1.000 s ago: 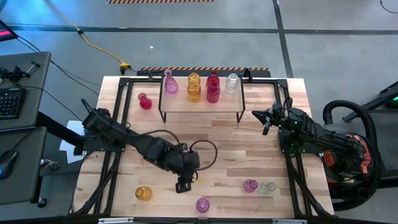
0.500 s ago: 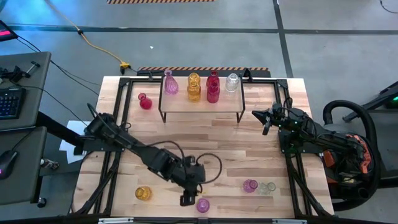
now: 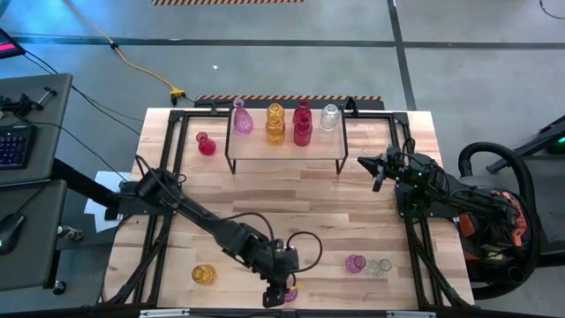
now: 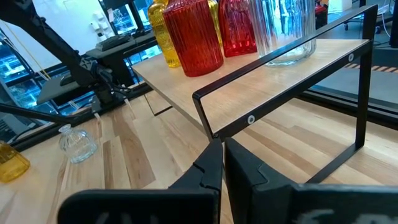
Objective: Sort vases onto shelf
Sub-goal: Put the left pink vase on the shelf aligned with the other pink vase
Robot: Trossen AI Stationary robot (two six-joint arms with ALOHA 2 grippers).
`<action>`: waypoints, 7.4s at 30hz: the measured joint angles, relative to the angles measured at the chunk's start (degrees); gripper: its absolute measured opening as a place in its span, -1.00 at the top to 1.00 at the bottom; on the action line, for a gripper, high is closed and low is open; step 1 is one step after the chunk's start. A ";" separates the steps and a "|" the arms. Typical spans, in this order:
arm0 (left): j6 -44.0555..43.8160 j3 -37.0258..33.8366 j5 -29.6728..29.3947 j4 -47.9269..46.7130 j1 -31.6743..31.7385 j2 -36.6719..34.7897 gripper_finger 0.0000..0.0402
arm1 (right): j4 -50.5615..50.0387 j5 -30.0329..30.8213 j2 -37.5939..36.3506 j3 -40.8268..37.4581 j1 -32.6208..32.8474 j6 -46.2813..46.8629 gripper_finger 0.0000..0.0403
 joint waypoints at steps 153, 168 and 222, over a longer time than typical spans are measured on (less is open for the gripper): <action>10.03 25.40 -18.10 -53.38 15.68 -12.04 0.94 | 0.01 0.00 -0.04 0.00 -0.01 0.00 1.00; 26.95 23.50 -12.53 -53.42 33.96 -20.70 0.94 | 0.01 -0.01 -0.04 0.00 -0.01 0.00 1.00; 42.63 10.63 4.47 -48.59 61.73 -21.18 0.91 | 0.00 0.00 -0.04 0.00 0.00 0.00 1.00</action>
